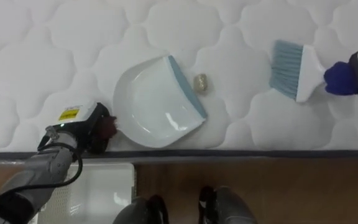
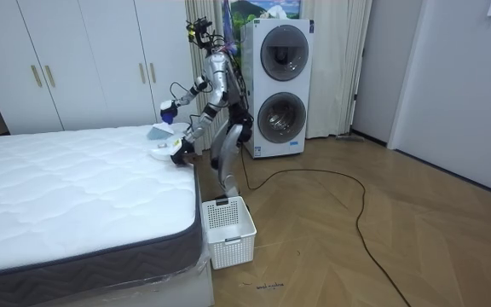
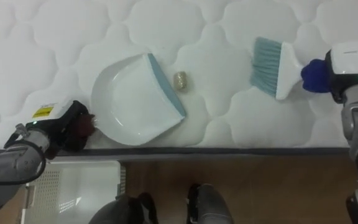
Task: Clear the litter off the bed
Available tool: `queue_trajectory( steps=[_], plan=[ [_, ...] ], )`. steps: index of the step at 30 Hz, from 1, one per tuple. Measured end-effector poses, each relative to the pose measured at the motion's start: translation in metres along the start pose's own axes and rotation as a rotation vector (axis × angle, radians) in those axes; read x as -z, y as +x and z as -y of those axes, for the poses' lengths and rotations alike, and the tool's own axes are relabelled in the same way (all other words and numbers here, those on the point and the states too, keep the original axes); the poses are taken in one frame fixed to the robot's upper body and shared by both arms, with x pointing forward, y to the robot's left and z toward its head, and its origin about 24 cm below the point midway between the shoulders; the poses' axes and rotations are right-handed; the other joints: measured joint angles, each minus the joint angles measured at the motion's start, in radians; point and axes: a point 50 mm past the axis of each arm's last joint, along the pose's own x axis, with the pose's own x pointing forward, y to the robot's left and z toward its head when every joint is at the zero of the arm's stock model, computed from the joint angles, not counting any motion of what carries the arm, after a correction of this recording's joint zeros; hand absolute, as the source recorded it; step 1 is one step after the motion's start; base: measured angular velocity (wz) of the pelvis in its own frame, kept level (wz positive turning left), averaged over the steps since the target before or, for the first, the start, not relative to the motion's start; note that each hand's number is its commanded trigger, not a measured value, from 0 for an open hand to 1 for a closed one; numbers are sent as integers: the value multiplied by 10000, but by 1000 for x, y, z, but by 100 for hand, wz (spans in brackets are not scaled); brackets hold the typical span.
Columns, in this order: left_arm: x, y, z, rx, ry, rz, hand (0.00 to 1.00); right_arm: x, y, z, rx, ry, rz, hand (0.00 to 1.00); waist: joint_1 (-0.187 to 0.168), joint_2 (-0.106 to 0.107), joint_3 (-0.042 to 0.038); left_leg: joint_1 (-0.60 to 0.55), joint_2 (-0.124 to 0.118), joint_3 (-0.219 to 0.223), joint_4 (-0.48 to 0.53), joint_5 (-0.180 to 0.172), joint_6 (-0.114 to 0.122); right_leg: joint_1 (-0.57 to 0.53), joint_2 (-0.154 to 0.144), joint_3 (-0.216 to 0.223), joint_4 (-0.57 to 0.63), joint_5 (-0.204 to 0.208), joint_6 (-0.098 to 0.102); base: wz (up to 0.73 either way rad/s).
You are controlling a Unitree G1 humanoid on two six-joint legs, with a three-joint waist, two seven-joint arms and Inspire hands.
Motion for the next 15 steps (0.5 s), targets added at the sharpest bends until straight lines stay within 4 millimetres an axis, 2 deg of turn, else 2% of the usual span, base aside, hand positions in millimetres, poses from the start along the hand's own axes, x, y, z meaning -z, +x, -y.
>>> queue_trajectory(
  steps=[3, 5, 11, 14, 15],
  plan=[
    [3, -1, 0, 92, 66, 3, 100, -10, 2, 4, 205, -625, 634, 100, 6, -39, 16, 87, 34, 47, -32, -9, -19, 50, 65, 59, -51, 12, -19, -10],
    [7, -3, -2, 124, 429, -10, 100, -20, 4, 10, 498, -1002, 1171, 100, 73, -111, 54, 134, 143, 125, -75, -35, -67, 74, 193, 79, -184, 111, -58, -20],
    [10, -5, -1, 226, 843, -15, 100, -33, 7, 18, 906, -1437, 1676, 100, 97, -187, 45, 189, 180, 111, -276, 7, -150, 168, 252, -22, -483, 229, -102, -7],
    [14, -6, -3, 306, 964, -81, 100, -47, 6, 17, 765, -1519, 2013, 100, 147, -386, 25, 217, 260, 112, -278, 22, -177, 217, 321, -46, -556, 246, -123, -3],
    [14, -6, -3, 318, 971, -83, 100, -48, 6, 17, 709, -1528, 2056, 100, 169, -392, 22, 217, 295, 115, -278, 23, -178, 245, 352, -62, -618, 260, -140, -4]
  ],
)
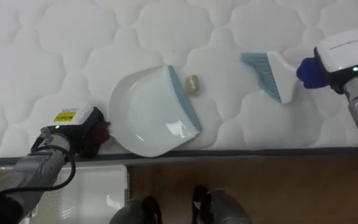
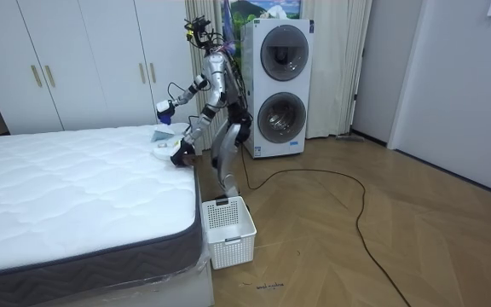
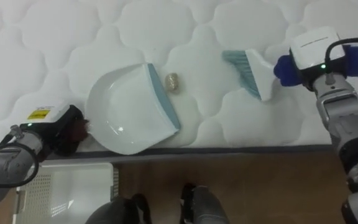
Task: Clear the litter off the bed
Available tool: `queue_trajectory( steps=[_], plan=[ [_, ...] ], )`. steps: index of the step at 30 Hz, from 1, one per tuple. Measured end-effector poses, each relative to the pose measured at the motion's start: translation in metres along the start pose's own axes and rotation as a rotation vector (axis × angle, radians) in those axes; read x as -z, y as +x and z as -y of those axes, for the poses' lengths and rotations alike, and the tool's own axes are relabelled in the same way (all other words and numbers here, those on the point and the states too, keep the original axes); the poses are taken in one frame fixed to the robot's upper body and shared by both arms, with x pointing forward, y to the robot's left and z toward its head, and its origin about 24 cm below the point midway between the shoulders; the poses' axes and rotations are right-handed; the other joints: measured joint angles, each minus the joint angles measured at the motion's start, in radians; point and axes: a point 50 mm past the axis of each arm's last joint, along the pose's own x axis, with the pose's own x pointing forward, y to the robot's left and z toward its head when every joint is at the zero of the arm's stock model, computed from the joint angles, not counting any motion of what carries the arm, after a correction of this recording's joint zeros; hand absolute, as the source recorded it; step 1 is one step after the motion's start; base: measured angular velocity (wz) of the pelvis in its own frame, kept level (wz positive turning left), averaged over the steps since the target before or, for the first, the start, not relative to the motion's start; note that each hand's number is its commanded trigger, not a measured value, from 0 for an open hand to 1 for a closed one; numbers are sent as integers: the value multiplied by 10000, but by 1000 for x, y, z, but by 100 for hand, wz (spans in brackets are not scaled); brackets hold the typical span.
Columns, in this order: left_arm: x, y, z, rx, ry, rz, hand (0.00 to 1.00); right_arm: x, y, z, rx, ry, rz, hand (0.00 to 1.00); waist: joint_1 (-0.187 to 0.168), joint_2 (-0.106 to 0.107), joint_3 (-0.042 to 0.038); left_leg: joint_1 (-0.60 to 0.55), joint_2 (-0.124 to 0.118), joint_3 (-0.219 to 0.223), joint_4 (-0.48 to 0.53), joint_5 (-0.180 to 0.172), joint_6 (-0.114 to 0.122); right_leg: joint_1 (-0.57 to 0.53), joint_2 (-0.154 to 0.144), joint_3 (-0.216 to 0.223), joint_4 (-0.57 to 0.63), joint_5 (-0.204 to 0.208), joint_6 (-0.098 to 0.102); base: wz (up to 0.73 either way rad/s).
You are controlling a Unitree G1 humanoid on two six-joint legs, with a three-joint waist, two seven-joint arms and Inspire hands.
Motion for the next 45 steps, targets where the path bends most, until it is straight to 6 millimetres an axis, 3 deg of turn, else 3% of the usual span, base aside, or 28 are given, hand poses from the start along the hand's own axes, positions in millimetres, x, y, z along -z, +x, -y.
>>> queue_trajectory(
  steps=[8, 12, 17, 22, 26, 32, 39, 45],
  plan=[
    [3, -3, 8, 360, 93, -141, 100, -28, 5, 5, -201, 502, 417, 100, 125, 4, -11, 315, 71, -55, -149, 8, -26, 399, 132, -121, -293, 104, 2, -3],
    [5, -3, 11, 461, 91, -273, 100, -42, 7, 7, -326, 805, 676, 100, 386, 73, -2, 294, 272, -130, -114, 0, -107, 494, 330, -293, -586, 362, -102, -17],
    [12, -9, 31, 1119, -29, -831, 100, -67, 11, 18, -480, 1223, 1076, 100, 436, 493, -38, 423, 155, -329, -303, 64, -194, 619, 299, -465, -700, 448, -178, -2],
    [15, -15, 50, 1702, -225, -1394, 100, -76, 10, 19, -855, 1473, 1036, 100, 520, 717, -154, 514, 19, -362, -597, 251, -313, 632, 247, -481, -847, 468, -275, 0],
    [17, -17, 56, 1885, -274, -1620, 100, -82, 11, 24, -949, 1581, 1141, 100, 742, 715, -155, 705, 27, -357, -693, 314, -423, 728, 296, -521, -891, 473, -419, -12],
    [22, -21, 62, 1912, -300, -2007, 100, -105, 11, 45, -543, 2551, 1739, 100, 670, 715, -155, 788, 24, -374, -788, 393, -545, 762, 300, -558, -857, 434, -552, -1],
    [19, -22, 68, 2013, -388, -2124, 100, -136, 5, 54, -1187, 4635, 2548, 100, 742, 834, -165, 658, 38, -545, -621, 404, -563, 736, 299, -662, -827, 409, -584, 3],
    [14, -20, 70, 2146, -444, -2058, 100, -162, -2, 63, -2022, 5848, 3821, 100, 895, 915, -169, 625, -31, -611, -635, 415, -524, 703, 123, -781, -657, 311, -562, 10]
  ],
)
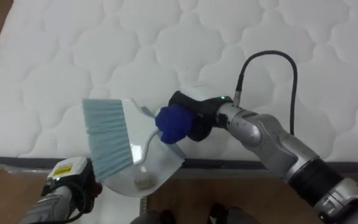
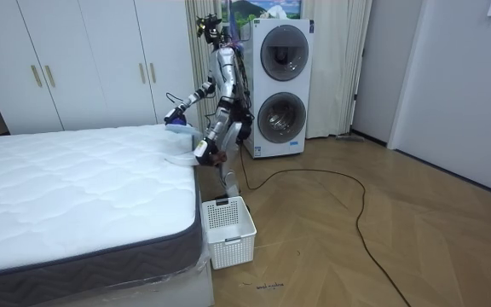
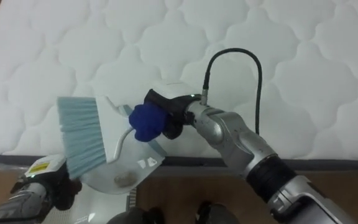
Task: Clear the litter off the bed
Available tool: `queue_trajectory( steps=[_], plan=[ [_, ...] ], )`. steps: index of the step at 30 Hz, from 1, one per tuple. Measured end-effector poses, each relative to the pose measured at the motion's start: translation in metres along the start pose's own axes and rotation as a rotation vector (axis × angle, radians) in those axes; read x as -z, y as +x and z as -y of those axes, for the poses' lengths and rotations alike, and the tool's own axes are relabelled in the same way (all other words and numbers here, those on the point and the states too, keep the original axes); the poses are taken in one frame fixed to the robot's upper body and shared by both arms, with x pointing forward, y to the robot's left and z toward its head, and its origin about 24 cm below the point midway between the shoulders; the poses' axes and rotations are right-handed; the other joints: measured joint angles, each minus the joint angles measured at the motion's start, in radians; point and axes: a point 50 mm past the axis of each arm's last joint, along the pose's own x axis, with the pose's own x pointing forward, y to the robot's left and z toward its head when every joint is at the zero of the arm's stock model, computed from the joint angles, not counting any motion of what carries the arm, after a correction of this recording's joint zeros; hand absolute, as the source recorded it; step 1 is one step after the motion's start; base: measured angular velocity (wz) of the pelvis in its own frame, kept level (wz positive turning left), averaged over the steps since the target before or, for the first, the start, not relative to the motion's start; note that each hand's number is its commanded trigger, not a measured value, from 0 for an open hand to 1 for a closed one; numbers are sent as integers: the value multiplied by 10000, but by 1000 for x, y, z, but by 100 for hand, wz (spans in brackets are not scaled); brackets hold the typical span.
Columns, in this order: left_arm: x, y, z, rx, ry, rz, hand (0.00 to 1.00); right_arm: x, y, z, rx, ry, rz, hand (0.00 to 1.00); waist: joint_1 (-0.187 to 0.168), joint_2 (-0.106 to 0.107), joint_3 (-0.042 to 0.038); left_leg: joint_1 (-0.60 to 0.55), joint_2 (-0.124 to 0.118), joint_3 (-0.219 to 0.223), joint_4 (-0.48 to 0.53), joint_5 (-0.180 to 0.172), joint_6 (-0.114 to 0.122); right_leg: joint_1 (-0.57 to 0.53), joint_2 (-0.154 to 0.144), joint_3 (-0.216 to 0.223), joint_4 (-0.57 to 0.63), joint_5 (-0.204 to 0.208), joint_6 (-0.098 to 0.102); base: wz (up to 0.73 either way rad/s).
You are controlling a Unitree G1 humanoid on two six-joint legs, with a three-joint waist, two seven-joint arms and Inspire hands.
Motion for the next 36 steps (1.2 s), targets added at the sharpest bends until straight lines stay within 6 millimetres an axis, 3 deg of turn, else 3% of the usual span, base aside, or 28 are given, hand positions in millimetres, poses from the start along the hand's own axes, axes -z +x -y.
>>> queue_trajectory(
  steps=[8, 15, 18, 19, 20, 22, 23, 28, 36],
  plan=[
    [-15, 2, -13, -858, -112, 702, 100, 47, -18, 22, 2864, 2181, -1338, 100, -245, -82, 7, 621, -282, 16, -458, 101, 164, 588, -219, 5, -204, -44, 262, 7],
    [-22, -1, -33, -2184, -1142, 1178, 100, 87, -43, 46, 5699, 3785, -2635, 100, -398, -347, -17, 1368, -281, -159, -990, 133, 188, 1541, 1, -128, -1066, 150, 438, 1],
    [-20, -6, -31, -2401, -1399, 1184, 100, 98, -55, 54, 6811, 4629, -3002, 98, -500, -416, -83, 2028, -336, -190, -1501, 173, 189, 2230, 31, -272, -1584, 219, 537, 5],
    [-20, -7, -30, -2416, -1425, 1213, 100, 104, -61, 55, 7316, 5087, -3199, 31, -510, -433, -131, 2288, -363, -221, -1714, 199, 189, 2524, 68, -298, -1785, 247, 591, 8],
    [-19, -10, -28, -2447, -1492, 1221, 100, 108, -66, 57, 7730, 5371, -3338, 0, -504, -416, -181, 2546, -367, -242, -1893, 232, 194, 2828, 147, -284, -2042, 291, 659, 4],
    [-18, -14, -25, -2547, -1698, 1254, 100, 113, -71, 60, 8254, 5730, -3478, 0, -534, -442, -259, 2933, -413, -247, -2140, 260, 194, 3217, 164, -301, -2342, 323, 717, 0],
    [-17, -16, -22, -2553, -1821, 1217, 100, 116, -75, 58, 8526, 5920, -3629, 0, -523, -473, -345, 3224, -446, -274, -2336, 277, 192, 3471, 169, -313, -2488, 327, 741, 6],
    [-15, -24, -16, -2608, -2130, 1116, 100, 126, -92, 39, 8899, 6803, -4185, 0, -520, -590, -497, 4148, -494, -634, -2902, 282, 180, 4558, 330, -369, -3202, 402, 865, 15],
    [-20, -28, -11, -2652, -2370, 1192, 100, 140, -109, 1, 8596, 7920, -5353, 0, -247, -582, -539, 5265, -608, -809, -3789, 306, 149, 5387, 404, -142, -3497, 380, 921, 4]
  ],
)
